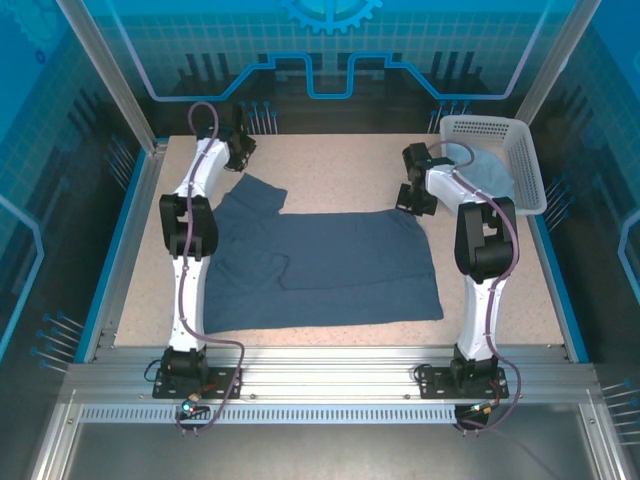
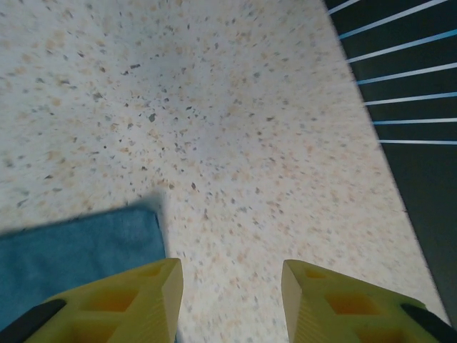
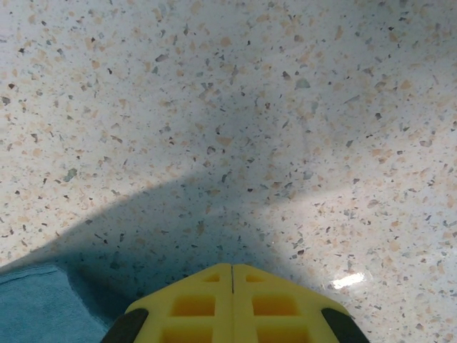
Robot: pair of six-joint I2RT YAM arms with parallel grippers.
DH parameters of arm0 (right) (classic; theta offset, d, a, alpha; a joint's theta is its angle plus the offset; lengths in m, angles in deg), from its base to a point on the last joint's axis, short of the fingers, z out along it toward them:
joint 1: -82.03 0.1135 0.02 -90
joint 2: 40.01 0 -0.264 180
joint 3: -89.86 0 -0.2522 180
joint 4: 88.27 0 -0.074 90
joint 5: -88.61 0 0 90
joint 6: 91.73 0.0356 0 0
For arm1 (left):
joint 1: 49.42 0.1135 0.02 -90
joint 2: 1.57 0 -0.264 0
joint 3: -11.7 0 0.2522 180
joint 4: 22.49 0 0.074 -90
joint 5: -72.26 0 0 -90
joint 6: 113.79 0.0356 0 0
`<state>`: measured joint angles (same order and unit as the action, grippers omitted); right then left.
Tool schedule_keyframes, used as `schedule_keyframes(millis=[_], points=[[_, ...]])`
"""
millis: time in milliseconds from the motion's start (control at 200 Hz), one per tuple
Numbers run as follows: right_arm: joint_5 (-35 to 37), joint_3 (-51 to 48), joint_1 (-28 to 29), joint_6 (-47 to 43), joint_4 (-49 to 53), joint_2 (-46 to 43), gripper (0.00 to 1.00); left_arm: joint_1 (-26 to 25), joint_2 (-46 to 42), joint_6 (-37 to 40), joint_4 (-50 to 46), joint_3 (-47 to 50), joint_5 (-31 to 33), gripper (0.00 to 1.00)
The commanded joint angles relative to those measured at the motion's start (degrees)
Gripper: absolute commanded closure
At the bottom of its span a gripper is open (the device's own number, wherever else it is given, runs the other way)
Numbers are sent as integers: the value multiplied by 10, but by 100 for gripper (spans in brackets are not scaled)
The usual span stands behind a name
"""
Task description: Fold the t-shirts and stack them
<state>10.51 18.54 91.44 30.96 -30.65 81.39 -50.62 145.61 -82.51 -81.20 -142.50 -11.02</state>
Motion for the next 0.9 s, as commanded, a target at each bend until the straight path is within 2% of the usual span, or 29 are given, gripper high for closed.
schedule_keyframes(millis=[0,115,250,350,555,700,800,890], points=[[-11,21,1,2,4,6,100,0,35,2,-41,-33,2,55],[-14,32,2,8,7,15,100,-4,43,46,-24,-29,38,49],[-18,36,3,10,7,18,100,-17,48,133,3,-29,81,46],[-19,36,3,8,6,21,100,-26,53,177,-11,-32,118,45],[-21,33,3,10,6,27,100,-30,77,195,-62,-40,134,45],[-22,34,3,11,5,27,100,-30,109,200,-115,-89,135,45],[-23,35,3,11,6,28,100,-27,142,197,-168,-137,117,48],[-24,36,3,12,7,29,100,-27,154,193,-201,-144,98,53]])
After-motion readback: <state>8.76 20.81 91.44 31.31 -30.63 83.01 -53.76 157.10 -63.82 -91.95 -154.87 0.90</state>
